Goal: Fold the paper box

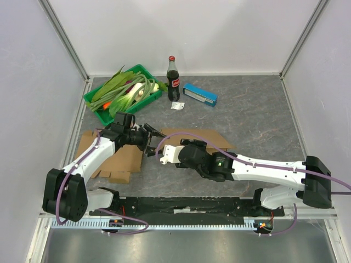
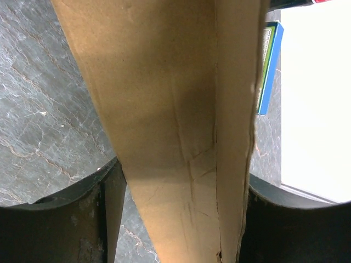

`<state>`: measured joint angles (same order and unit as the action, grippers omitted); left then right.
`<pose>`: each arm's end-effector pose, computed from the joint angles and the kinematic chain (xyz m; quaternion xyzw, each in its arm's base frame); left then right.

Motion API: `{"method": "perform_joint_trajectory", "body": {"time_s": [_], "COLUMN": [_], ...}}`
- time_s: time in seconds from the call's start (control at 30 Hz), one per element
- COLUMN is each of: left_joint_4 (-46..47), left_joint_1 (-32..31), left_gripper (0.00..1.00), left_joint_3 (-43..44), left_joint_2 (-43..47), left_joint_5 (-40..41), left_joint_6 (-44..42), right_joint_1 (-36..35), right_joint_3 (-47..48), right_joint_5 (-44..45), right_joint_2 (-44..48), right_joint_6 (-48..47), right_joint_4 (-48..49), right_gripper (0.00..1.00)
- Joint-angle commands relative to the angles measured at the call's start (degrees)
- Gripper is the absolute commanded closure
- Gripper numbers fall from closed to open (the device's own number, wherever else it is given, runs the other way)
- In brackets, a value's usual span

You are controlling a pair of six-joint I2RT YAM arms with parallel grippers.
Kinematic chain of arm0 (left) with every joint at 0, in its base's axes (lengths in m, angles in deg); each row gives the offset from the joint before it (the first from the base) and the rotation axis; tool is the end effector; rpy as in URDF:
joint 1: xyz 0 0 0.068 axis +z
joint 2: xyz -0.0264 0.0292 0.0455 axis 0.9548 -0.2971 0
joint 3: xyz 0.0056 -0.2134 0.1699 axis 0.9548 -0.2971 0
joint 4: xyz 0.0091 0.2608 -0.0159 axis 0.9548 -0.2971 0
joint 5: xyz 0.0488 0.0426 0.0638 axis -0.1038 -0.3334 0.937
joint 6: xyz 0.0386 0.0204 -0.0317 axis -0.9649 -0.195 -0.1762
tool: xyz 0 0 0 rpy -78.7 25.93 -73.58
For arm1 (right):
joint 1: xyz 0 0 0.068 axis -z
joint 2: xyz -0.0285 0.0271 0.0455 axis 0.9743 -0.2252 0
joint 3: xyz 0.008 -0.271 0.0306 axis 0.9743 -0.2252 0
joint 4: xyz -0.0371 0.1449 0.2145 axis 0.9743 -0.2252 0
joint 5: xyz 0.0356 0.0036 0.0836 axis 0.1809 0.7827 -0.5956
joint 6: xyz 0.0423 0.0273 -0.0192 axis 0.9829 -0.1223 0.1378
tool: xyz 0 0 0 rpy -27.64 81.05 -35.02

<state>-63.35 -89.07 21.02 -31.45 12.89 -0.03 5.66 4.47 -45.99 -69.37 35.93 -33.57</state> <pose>0.2226 -0.0925 0.2238 0.3633 -0.8016 0.4653 0.0943 0.1086 0.2589 0.2673 -0.5611 0.6913 -0.0910 0.4460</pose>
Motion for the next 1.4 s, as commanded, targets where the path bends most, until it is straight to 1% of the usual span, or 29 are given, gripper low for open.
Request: {"method": "perform_joint_trajectory", "body": {"time_s": [0.0,0.03,0.07,0.1,0.13,0.17,0.3,0.33,0.37,0.4,0.43,0.47,0.53,0.57,0.6,0.63,0.67,0.7,0.73,0.77,0.83,0.87,0.9,0.97,1.03,1.1,1.17,1.23,1.37], "left_joint_4": [4.2,5.1,5.2,3.6,2.0,-1.6,-2.3,-2.8,-4.5,-7.6,-8.3,-9.2,-9.9,-9.6,-8.7,-4.1,-1.8,1.0,6.6,9.3,13.7,14.5,15.5,16.2,15.7,15.0,14.5,13.2,11.4], "left_joint_1": [-0.7,-0.5,-0.3,0.4,0.7,1.7,6.3,7.0,8.1,8.4,8.4,8.5,8.5,8.5,8.5,8.4,8.2,7.8,6.9,4.5,1.6,-1.7,-3.5,-7.8,-9.8,-11.8,-13.9,-14.8,-15.6], "left_gripper": [0.30,0.28,0.21,0.20,0.19,0.16,0.14,0.14,0.14,0.14,0.14,0.14,0.15,0.15,0.16,0.22,0.25,0.27,0.26,0.25,0.23,0.23,0.23,0.27,0.36,0.36,0.37,0.44,0.45], "left_joint_3": [0.9,0.9,1.3,2.0,2.7,4.1,3.6,4.0,4.6,5.0,5.1,4.8,4.5,4.6,4.5,3.9,3.8,3.7,2.7,2.4,2.4,2.6,2.7,2.4,2.2,2.2,2.6,4.4,7.4], "left_joint_2": [2.0,1.9,1.8,1.3,1.4,1.4,5.9,8.5,9.6,11.0,14.6,16.4,20.1,23.4,25.0,26.4,28.4,28.9,29.2,29.1,27.7,27.2,27.0,27.0,26.9,26.2,24.7,22.8,20.7], "left_joint_5": [-8.5,-8.7,-8.7,-8.3,-7.4,-4.9,-0.7,0.5,5.1,7.8,10.5,16.0,20.3,23.0,22.8,21.3,16.8,14.7,12.6,10.0,8.9,9.2,9.5,13.3,17.4,19.7,25.3,29.7,35.2], "left_joint_6": [-0.9,-1.8,-3.3,-8.9,-12.3,-18.4,-28.3,-30.5,-35.3,-37.5,-39.2,-41.7,-43.8,-46.6,-48.5,-50.7,-53.6,-54.6,-55.1,-56.3,-57.7,-59.9,-60.9,-65.4,-68.2,-71.1,-72.5,-73.3,-74.2], "right_joint_1": [0.8,1.0,1.3,1.5,2.2,2.5,4.2,5.3,6.2,7.1,8.7,9.5,11.4,11.8,12.5,13.4,13.7,13.8,14.5,14.9,15.7,15.9,15.9,16.4,16.7,17.1,17.3,17.4,17.5], "right_joint_3": [2.2,2.9,4.3,5.1,6.0,7.9,10.7,11.9,12.8,13.6,15.1,15.9,18.1,18.8,19.5,21.1,21.6,21.9,22.8,23.3,24.2,24.4,24.6,25.1,25.2,25.1,25.2,25.2,25.2], "right_joint_5": [0.0,-0.7,-1.0,-1.3,-2.8,-3.6,-8.5,-9.8,-13.2,-14.7,-15.7,-17.7,-19.9,-23.1,-24.7,-25.8,-26.7,-28.7,-30.1,-31.6,-34.0,-34.0,-34.0,-34.0,-35.4,-35.6,-35.7,-35.6,-35.6], "right_joint_2": [1.8,2.1,2.5,2.7,2.9,3.0,3.6,3.6,3.3,3.0,2.1,1.7,0.7,0.4,-0.3,-1.9,-2.6,-3.3,-4.6,-5.3,-7.5,-8.1,-8.6,-9.6,-9.8,-9.8,-9.6,-9.6,-9.7], "right_joint_6": [1.0,1.2,1.4,2.2,2.7,3.3,5.2,5.4,5.6,5.7,6.1,6.2,6.4,6.6,6.6,6.6,6.8,6.7,6.6,6.3,6.1,6.0,6.0,6.1,6.1,6.0,6.0,5.9,5.8], "right_joint_4": [0.5,-1.4,-2.5,-3.6,-6.1,-7.4,-11.9,-14.0,-15.5,-17.0,-20.1,-21.4,-24.7,-25.6,-26.6,-29.1,-29.6,-30.1,-30.5,-30.6,-30.9,-31.0,-31.2,-31.3,-31.3,-31.3,-31.2,-31.1,-30.9], "right_gripper": [0.69,0.69,0.69,0.68,0.68,0.68,0.69,0.68,0.69,0.69,0.70,0.70,0.71,0.71,0.70,0.70,0.69,0.68,0.68,0.66,0.66,0.66,0.67,0.69,0.69,0.69,0.69,0.69,0.69]}}
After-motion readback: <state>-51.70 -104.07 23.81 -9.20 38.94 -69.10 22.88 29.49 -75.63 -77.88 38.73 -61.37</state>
